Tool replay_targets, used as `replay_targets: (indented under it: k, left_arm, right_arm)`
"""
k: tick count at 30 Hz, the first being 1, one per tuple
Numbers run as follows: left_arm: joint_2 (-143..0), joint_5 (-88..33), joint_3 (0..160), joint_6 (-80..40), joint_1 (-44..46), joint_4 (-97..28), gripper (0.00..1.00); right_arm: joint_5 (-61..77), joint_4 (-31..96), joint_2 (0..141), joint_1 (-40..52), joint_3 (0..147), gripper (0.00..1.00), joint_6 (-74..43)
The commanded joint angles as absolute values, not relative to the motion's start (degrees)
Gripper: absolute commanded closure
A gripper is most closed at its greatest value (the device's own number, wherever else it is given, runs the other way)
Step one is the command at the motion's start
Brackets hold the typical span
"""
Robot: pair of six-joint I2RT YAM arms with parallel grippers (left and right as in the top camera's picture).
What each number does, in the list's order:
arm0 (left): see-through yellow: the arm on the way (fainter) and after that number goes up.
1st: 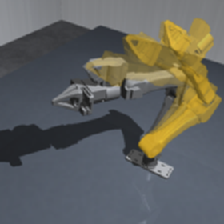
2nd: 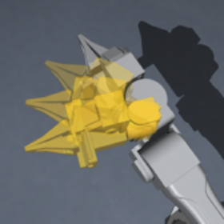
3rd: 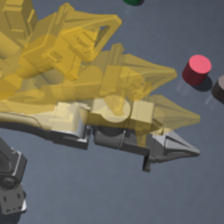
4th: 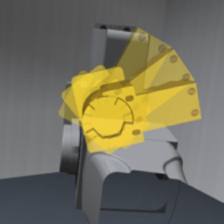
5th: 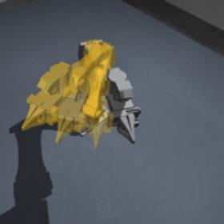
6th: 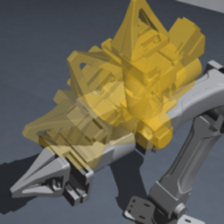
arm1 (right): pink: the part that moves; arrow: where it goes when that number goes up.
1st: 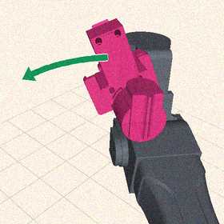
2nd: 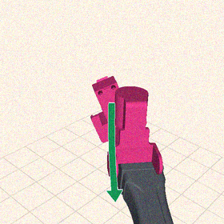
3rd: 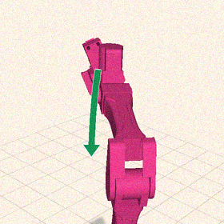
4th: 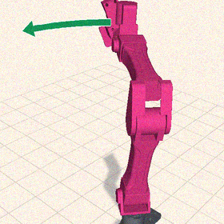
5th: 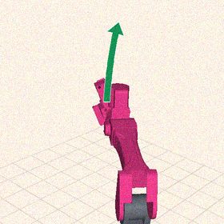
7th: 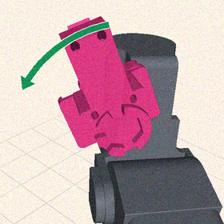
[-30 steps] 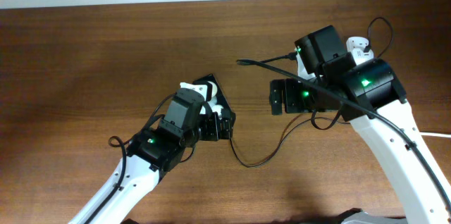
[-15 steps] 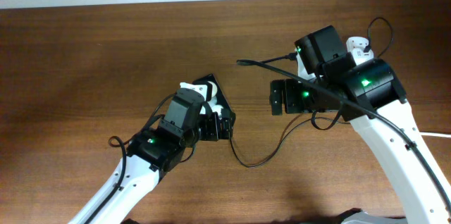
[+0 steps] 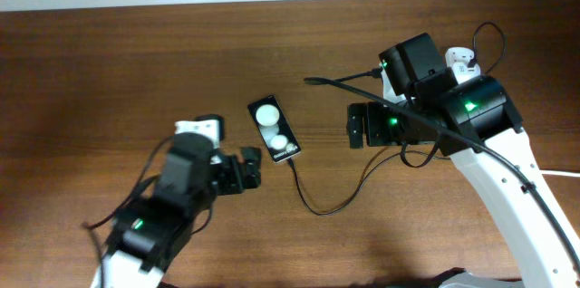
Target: Plug charger to phone and switch on socket
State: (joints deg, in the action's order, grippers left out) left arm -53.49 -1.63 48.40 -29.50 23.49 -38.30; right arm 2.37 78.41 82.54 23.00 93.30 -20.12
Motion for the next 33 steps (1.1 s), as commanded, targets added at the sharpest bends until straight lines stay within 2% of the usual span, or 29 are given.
replay_targets:
  k: [1,4,7,16,19,25,33]
  left_arm:
    - [-40.77,-3.11,42.11,-28.58,11.09,-38.63,0.01]
    - [-25.98,-7.18,31.99,-28.56,-0.14,-38.68,0.01]
    - [-13.3,-10.96,22.44,-28.56,-6.48,-38.65,0.01]
    - [-3.77,-10.61,7.73,-28.14,-6.98,-27.27,0.01]
    - [-0.84,-9.17,7.38,-26.85,-7.05,-24.75,0.01]
    - [-0.27,-9.21,0.51,-26.87,-7.03,-2.7,0.01]
    - [-0.27,-9.65,0.51,-20.91,-7.03,-3.86,0.01]
  right_arm:
    - [1.48,78.46,81.43,23.33,92.77,0.01,-19.75]
    - [1.48,78.46,81.43,23.33,92.77,0.01,-19.75]
    - [1.48,78.46,81.43,23.33,92.77,0.01,-19.75]
    - [1.48,78.46,81.43,23.33,92.77,0.01,-19.75]
    - [1.48,78.46,81.43,23.33,92.77,0.01,-19.75]
    - [1.48,78.46,81.43,23.33,92.77,0.01,-19.75]
    - [1.48,78.46,81.43,23.33,92.77,0.01,-19.75]
